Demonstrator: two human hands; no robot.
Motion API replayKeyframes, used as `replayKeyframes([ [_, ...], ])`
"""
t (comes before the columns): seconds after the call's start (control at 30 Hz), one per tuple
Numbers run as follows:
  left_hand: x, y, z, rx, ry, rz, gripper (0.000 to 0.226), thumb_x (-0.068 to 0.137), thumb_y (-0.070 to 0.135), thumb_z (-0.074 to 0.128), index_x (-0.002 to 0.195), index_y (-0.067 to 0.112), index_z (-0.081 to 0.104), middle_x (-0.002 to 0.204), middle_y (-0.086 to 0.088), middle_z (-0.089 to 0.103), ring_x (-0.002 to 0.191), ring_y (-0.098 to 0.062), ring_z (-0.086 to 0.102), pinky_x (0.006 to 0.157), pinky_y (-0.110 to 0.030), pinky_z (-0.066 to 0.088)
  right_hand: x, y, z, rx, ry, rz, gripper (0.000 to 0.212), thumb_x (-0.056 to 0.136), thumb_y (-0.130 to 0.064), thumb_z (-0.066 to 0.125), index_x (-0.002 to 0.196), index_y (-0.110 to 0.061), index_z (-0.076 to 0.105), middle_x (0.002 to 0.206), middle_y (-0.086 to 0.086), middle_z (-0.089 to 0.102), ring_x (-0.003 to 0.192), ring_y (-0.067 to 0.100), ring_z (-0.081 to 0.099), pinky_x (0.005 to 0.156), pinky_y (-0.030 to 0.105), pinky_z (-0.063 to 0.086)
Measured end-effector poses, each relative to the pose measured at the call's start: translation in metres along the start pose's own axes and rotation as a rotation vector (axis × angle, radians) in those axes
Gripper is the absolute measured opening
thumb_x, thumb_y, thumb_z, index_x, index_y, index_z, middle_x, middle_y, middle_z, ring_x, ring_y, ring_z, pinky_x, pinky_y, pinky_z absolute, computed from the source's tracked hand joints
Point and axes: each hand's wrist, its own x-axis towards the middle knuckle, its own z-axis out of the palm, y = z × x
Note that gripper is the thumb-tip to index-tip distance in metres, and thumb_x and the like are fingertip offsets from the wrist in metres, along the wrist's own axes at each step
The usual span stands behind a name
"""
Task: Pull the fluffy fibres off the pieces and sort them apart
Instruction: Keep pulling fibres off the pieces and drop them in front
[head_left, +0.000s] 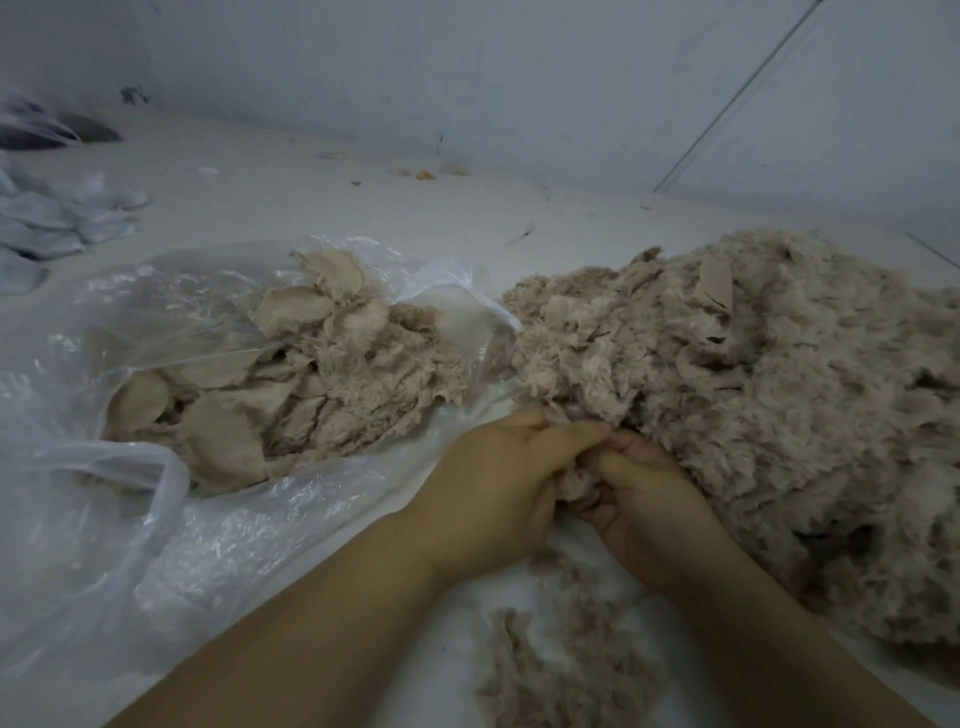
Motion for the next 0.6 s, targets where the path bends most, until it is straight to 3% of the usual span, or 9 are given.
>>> replayKeyframes([
  [0.13,-0.002,-0.003,-0.001,-0.082,0.219,-0.292,0.039,0.078,0.02,0.039,0.098,0.011,0.071,0.058,0.001,0.061,0.051,-0.017,0.057,0.049,-0.035,0.049,0.0,-0.003,0.001,0.061,-0.018,0.017,0.02,0.082,-0.021,0.059,0.083,-0.007,0.074,0.071,0.005,0.063,0.054,0.004,0.051,0.046,0.014,0.039],
  [0.2,-0.001,-0.008,-0.001,-0.089,0.202,-0.465,0.029,0.08,0.027,0.043,0.092,0.019,0.069,0.045,0.006,0.05,0.041,-0.01,0.047,0.044,-0.028,0.041,0.0,-0.003,0.002,0.064,0.018,0.021,0.021,0.08,-0.021,0.061,0.088,-0.005,0.073,0.072,0.004,0.065,0.053,0.005,0.053,0.045,0.014,0.041],
  [0.27,-0.001,-0.014,0.001,-0.027,0.111,-0.541,0.016,0.084,0.035,0.052,0.081,0.027,0.066,0.043,0.008,0.046,0.045,-0.008,0.049,0.046,-0.023,0.033,0.0,-0.002,0.002,0.065,0.069,0.035,0.03,0.081,-0.021,0.062,0.099,0.001,0.068,0.081,0.01,0.067,0.057,0.008,0.054,0.046,0.015,0.043],
  [0.33,0.0,-0.018,0.004,0.003,0.085,-0.572,0.023,0.086,0.044,0.061,0.069,0.028,0.061,0.046,0.01,0.048,0.05,-0.004,0.051,0.047,-0.022,0.031,0.001,-0.002,0.003,0.084,0.106,0.039,0.035,0.087,-0.017,0.059,0.112,0.007,0.062,0.098,0.018,0.068,0.063,0.011,0.056,0.046,0.015,0.042],
  [0.37,0.0,-0.021,0.007,-0.03,0.096,-0.596,0.027,0.085,0.046,0.065,0.067,0.027,0.061,0.048,0.01,0.05,0.049,-0.003,0.05,0.047,-0.022,0.032,0.0,-0.003,0.004,0.097,0.11,0.035,0.036,0.087,-0.016,0.059,0.114,0.008,0.06,0.101,0.019,0.067,0.065,0.011,0.057,0.045,0.015,0.041],
  [0.47,0.001,-0.024,0.013,-0.263,0.113,-0.669,0.018,0.08,0.044,0.074,0.08,0.032,0.061,0.051,0.008,0.055,0.044,-0.001,0.047,0.046,-0.026,0.038,0.0,-0.004,0.005,0.13,0.114,0.025,0.032,0.081,-0.017,0.06,0.105,0.004,0.06,0.086,0.011,0.066,0.058,0.008,0.056,0.042,0.014,0.039],
  [0.53,0.001,-0.024,0.015,-0.291,0.089,-0.654,0.022,0.08,0.033,0.077,0.089,0.037,0.058,0.05,0.006,0.055,0.043,-0.002,0.046,0.048,-0.03,0.041,0.0,-0.004,0.005,0.132,0.118,0.029,0.032,0.088,-0.015,0.058,0.114,0.002,0.057,0.086,0.013,0.063,0.059,0.009,0.055,0.042,0.015,0.039],
  [0.6,0.002,-0.02,0.017,-0.32,0.132,-0.645,0.015,0.084,0.021,0.075,0.081,0.03,0.065,0.051,-0.001,0.058,0.044,-0.007,0.048,0.048,-0.033,0.043,0.0,-0.004,0.006,0.126,0.112,0.028,0.031,0.09,-0.013,0.056,0.117,0.003,0.056,0.083,0.009,0.065,0.057,0.007,0.055,0.043,0.015,0.039],
])
